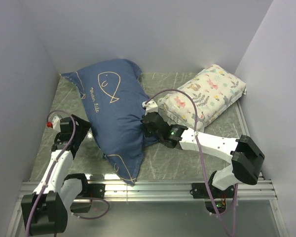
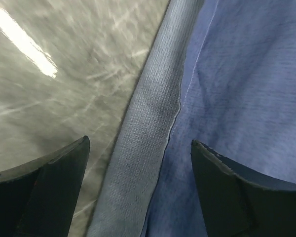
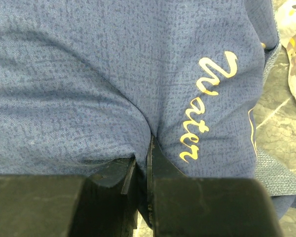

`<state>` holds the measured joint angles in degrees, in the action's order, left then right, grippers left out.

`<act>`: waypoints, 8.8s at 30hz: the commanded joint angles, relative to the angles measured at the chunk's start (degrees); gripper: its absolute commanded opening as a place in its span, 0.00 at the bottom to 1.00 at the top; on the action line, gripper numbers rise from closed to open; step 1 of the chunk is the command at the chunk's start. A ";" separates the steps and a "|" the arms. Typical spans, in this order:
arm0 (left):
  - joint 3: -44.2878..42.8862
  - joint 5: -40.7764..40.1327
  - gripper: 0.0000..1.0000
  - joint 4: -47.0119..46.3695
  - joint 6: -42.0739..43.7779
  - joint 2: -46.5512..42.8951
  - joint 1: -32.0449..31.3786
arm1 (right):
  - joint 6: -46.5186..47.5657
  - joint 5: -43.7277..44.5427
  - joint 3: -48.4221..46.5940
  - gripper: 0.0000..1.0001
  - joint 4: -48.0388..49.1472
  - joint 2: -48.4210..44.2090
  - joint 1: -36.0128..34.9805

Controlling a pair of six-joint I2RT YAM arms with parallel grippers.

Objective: Remove the pillowcase from the pillow

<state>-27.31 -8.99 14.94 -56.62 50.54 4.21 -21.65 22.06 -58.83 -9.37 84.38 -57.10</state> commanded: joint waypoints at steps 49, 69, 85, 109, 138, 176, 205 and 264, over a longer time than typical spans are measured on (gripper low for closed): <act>-40.98 13.67 0.01 -7.46 15.66 -0.55 -16.74 | -6.73 -47.54 -43.20 0.69 6.46 35.76 8.32; -38.25 7.49 0.00 -20.13 9.51 34.17 -23.90 | -14.65 -34.03 -23.35 0.71 6.03 19.26 17.20; -61.53 15.32 0.32 -15.65 10.82 52.37 -18.89 | -5.51 -23.21 -9.12 0.77 -3.12 -8.42 17.31; -25.87 4.17 0.79 -0.19 19.17 8.96 -24.85 | -7.27 1.04 -6.30 0.74 -1.44 2.02 -8.55; -38.24 -8.91 0.37 14.68 30.34 23.01 -42.79 | -13.07 7.55 7.06 0.01 -4.70 -8.88 -8.03; -50.03 -14.38 0.80 25.13 38.25 33.47 -54.03 | -20.80 7.99 23.58 0.00 -5.58 -21.62 -7.15; -67.44 -29.68 0.01 26.37 36.32 46.84 -39.03 | -23.96 8.43 26.57 0.00 -7.77 -23.65 -6.27; -51.53 11.97 0.00 3.17 21.90 43.76 -16.34 | -23.36 -5.79 30.27 0.00 14.80 -9.18 -0.55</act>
<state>-78.13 3.53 21.61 -34.65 94.21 -13.52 -42.87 21.21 -28.36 1.89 69.69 -56.53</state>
